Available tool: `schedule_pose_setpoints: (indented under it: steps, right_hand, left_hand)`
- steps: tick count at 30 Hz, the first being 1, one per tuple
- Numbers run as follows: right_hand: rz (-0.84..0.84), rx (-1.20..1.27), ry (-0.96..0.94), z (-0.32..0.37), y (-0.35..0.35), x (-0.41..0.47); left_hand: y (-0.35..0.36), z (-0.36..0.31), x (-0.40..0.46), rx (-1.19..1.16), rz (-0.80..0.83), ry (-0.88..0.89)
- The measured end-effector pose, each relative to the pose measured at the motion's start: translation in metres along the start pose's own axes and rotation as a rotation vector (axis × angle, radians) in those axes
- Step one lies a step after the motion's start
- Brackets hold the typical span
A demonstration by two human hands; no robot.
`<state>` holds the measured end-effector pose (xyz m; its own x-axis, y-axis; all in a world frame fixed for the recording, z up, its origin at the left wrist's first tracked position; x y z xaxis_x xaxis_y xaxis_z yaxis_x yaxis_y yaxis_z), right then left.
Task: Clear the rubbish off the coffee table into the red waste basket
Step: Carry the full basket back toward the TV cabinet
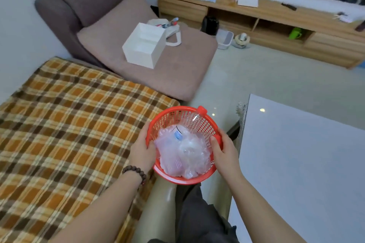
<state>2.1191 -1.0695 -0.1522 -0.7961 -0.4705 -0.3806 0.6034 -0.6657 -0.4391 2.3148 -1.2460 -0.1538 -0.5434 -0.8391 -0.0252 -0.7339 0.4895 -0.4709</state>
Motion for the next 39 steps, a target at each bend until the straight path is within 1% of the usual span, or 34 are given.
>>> schedule_pose_setpoints:
  steps: [5,8,12,16,19,23,30,35,39]
  right_hand:
    - [-0.069,0.055,0.063,0.018,-0.033,0.097]
    - [-0.136,0.05,0.051,0.039,-0.063,0.15]
    - [-0.218,0.059,0.034,0.066,-0.101,0.214]
    - [-0.249,0.084,0.071,0.078,-0.126,0.268]
    - [-0.264,0.107,0.098,0.084,-0.14,0.31]
    - [-0.288,0.117,0.131,0.093,-0.157,0.378]
    - [-0.356,0.089,0.149,0.14,-0.196,0.534]
    - [-0.419,0.14,0.181,0.184,-0.239,0.631]
    - [-0.49,0.177,0.217,0.198,-0.276,0.682]
  left_hand:
    - [0.06,-0.04,0.11,0.052,0.067,0.084]
    - [0.096,-0.071,0.17,0.052,0.109,0.127]
    - [0.138,-0.103,0.239,0.084,0.135,0.168]
    - [0.178,-0.127,0.298,0.104,0.188,0.2]
    - [0.211,-0.141,0.343,0.053,0.248,0.196]
    - [0.251,-0.158,0.407,0.058,0.248,0.21]
    - [0.341,-0.186,0.556,0.041,0.297,0.148]
    - [0.398,-0.231,0.664,0.042,0.389,0.185]
    - [0.446,-0.275,0.722,0.035,0.459,0.22]
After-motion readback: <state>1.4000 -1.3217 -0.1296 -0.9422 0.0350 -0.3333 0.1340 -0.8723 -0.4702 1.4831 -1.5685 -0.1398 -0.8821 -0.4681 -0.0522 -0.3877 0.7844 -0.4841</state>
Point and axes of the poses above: each hand's wrist, its own x-axis towards the middle knuckle, its own y-axis out of the palm, z = x × y, the point moved 8 cm from there along x, towards the middle knuckle, and after that the axes turned 13 degrees about y, right-handed, at the moved point
